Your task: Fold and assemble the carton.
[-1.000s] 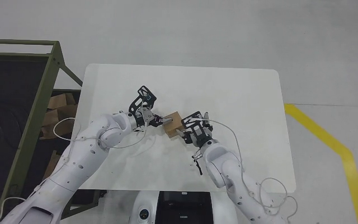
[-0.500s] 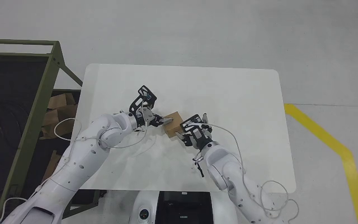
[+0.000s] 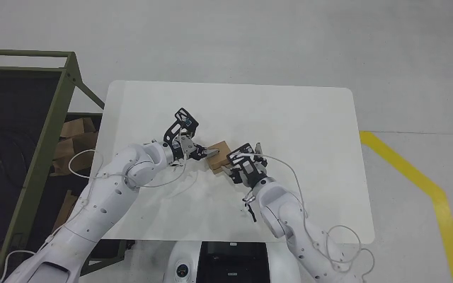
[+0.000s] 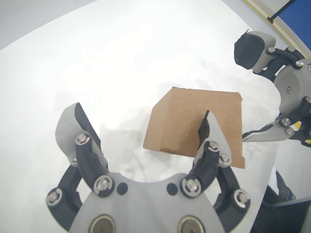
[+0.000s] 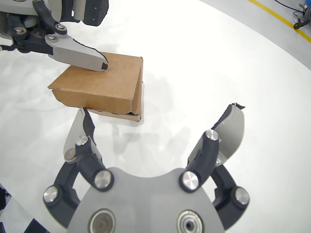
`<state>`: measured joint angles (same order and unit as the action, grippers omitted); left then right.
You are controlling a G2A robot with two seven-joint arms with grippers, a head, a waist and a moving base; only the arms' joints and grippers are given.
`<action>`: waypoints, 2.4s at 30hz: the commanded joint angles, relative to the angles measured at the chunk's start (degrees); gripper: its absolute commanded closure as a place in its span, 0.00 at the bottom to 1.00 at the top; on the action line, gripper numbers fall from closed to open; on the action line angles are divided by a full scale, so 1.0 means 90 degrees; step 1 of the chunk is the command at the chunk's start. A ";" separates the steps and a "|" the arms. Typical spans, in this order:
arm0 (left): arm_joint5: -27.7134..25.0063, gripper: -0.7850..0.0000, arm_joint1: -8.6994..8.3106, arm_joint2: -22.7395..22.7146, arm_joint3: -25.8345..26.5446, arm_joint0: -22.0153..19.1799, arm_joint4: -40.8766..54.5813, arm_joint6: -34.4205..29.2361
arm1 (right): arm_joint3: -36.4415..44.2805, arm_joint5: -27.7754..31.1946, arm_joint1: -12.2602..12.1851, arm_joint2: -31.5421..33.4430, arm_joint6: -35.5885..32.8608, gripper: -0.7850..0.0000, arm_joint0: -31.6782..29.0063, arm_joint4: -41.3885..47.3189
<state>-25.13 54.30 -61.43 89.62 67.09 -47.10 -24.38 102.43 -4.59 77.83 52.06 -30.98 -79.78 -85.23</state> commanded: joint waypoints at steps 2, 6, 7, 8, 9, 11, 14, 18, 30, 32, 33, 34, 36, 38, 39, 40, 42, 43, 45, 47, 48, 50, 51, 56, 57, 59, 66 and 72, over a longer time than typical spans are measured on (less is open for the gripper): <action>-0.0027 0.00 0.0010 -0.0014 -0.0001 0.0005 -0.0005 -0.0012 | -0.0020 -0.0021 0.0014 -0.0004 -0.0002 0.00 0.0007 -0.0001; -0.0054 0.00 0.0024 -0.0028 -0.0011 0.0008 -0.0011 -0.0038 | -0.0052 -0.0048 0.0034 -0.0007 0.0019 0.00 0.0018 0.0009; -0.0058 0.00 0.0027 -0.0031 -0.0015 0.0010 -0.0008 -0.0045 | -0.0058 -0.0049 0.0039 -0.0009 0.0021 0.00 0.0021 0.0007; -0.0062 0.00 0.0031 -0.0035 -0.0018 0.0010 -0.0005 -0.0053 | -0.0065 -0.0064 0.0043 -0.0007 0.0022 0.00 0.0024 0.0005; -0.0065 0.00 0.0035 -0.0039 -0.0020 0.0011 -0.0006 -0.0057 | -0.0070 -0.0071 0.0049 -0.0012 0.0021 0.00 0.0027 0.0000; -0.0077 0.00 0.0042 -0.0041 -0.0025 0.0015 -0.0015 -0.0067 | -0.0082 -0.0081 0.0058 -0.0016 0.0018 0.00 0.0035 -0.0013; -0.0092 0.00 0.0055 -0.0032 -0.0033 0.0014 -0.0031 -0.0086 | -0.0099 -0.0093 0.0073 -0.0022 -0.0001 0.00 0.0048 -0.0012; -0.0111 0.00 0.0072 -0.0022 -0.0038 0.0006 -0.0054 -0.0112 | -0.0143 -0.0098 0.0092 -0.0022 0.0004 0.00 0.0064 -0.0001; -0.0158 0.00 0.0103 -0.0091 -0.0030 0.0036 -0.0084 -0.0122 | -0.0123 0.0054 0.0115 -0.0032 -0.0060 0.00 0.0027 -0.0123; -0.0159 0.00 0.0107 -0.0106 -0.0024 0.0048 -0.0083 -0.0126 | -0.0119 0.0088 0.0114 -0.0023 -0.0089 0.00 0.0012 -0.0155; -0.0161 0.00 0.0109 -0.0113 -0.0021 0.0052 -0.0085 -0.0130 | -0.0119 0.0101 0.0115 -0.0020 -0.0092 0.00 0.0008 -0.0164; -0.0164 0.00 0.0111 -0.0119 -0.0019 0.0056 -0.0087 -0.0133 | -0.0120 0.0106 0.0117 -0.0015 -0.0095 0.00 0.0002 -0.0165; -0.0169 0.00 0.0115 -0.0130 -0.0016 0.0063 -0.0091 -0.0138 | -0.0115 0.0107 0.0121 -0.0006 -0.0089 0.00 -0.0004 -0.0167; -0.0174 0.00 0.0120 -0.0140 -0.0015 0.0068 -0.0096 -0.0142 | -0.0117 0.0095 0.0127 -0.0001 -0.0078 0.00 -0.0010 -0.0163; -0.0176 0.00 0.0123 -0.0144 -0.0015 0.0071 -0.0098 -0.0144 | -0.0121 0.0096 0.0131 -0.0001 -0.0078 0.00 -0.0006 -0.0164; -0.0178 0.00 0.0125 -0.0148 -0.0013 0.0073 -0.0100 -0.0147 | -0.0127 0.0106 0.0135 -0.0006 -0.0081 0.00 0.0000 -0.0171; -0.0189 0.00 0.0130 -0.0158 -0.0006 0.0076 -0.0103 -0.0142 | -0.0137 0.0115 0.0142 -0.0014 -0.0088 0.00 0.0009 -0.0182; -0.0194 0.00 0.0132 -0.0164 -0.0005 0.0081 -0.0109 -0.0138 | -0.0152 0.0110 0.0145 -0.0015 -0.0098 0.00 0.0016 -0.0196; -0.0186 0.00 0.0136 -0.0177 -0.0001 0.0088 -0.0118 -0.0145 | -0.0183 0.0112 0.0155 -0.0034 -0.0137 0.00 0.0040 -0.0235; -0.0178 0.00 0.0141 -0.0188 0.0009 0.0097 -0.0120 -0.0146 | -0.0205 0.0109 0.0166 -0.0058 -0.0170 0.00 0.0061 -0.0260; -0.0178 0.00 0.0143 -0.0193 0.0014 0.0101 -0.0130 -0.0142 | -0.0212 0.0114 0.0171 -0.0067 -0.0181 0.00 0.0071 -0.0269; -0.0181 0.00 0.0148 -0.0199 0.0023 0.0107 -0.0140 -0.0147 | -0.0221 0.0110 0.0180 -0.0072 -0.0190 0.00 0.0081 -0.0272; -0.0185 0.00 0.0150 -0.0200 0.0026 0.0109 -0.0140 -0.0160 | -0.0222 0.0102 0.0184 -0.0071 -0.0185 0.00 0.0084 -0.0271; -0.0206 0.00 0.0165 -0.0205 0.0029 0.0102 -0.0137 -0.0188 | -0.0250 0.0064 0.0206 -0.0063 -0.0157 0.00 0.0097 -0.0254; -0.0206 0.00 0.0168 -0.0206 0.0028 0.0102 -0.0139 -0.0189 | -0.0259 0.0051 0.0211 -0.0061 -0.0158 0.00 0.0104 -0.0258; -0.0217 0.00 0.0174 -0.0204 0.0024 0.0101 -0.0145 -0.0204 | -0.0274 0.0048 0.0221 -0.0068 -0.0152 0.00 0.0115 -0.0247; -0.0227 0.00 0.0195 -0.0209 0.0013 0.0100 -0.0143 -0.0235 | -0.0337 -0.0003 0.0256 -0.0066 -0.0158 0.00 0.0162 -0.0237; -0.0251 0.00 0.0210 -0.0219 0.0010 0.0100 -0.0150 -0.0242 | -0.0385 -0.0052 0.0280 -0.0056 -0.0154 0.00 0.0171 -0.0236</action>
<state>-27.32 56.17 -63.38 89.72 67.99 -48.48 -26.58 99.06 -5.01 80.32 51.55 -32.38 -78.26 -87.34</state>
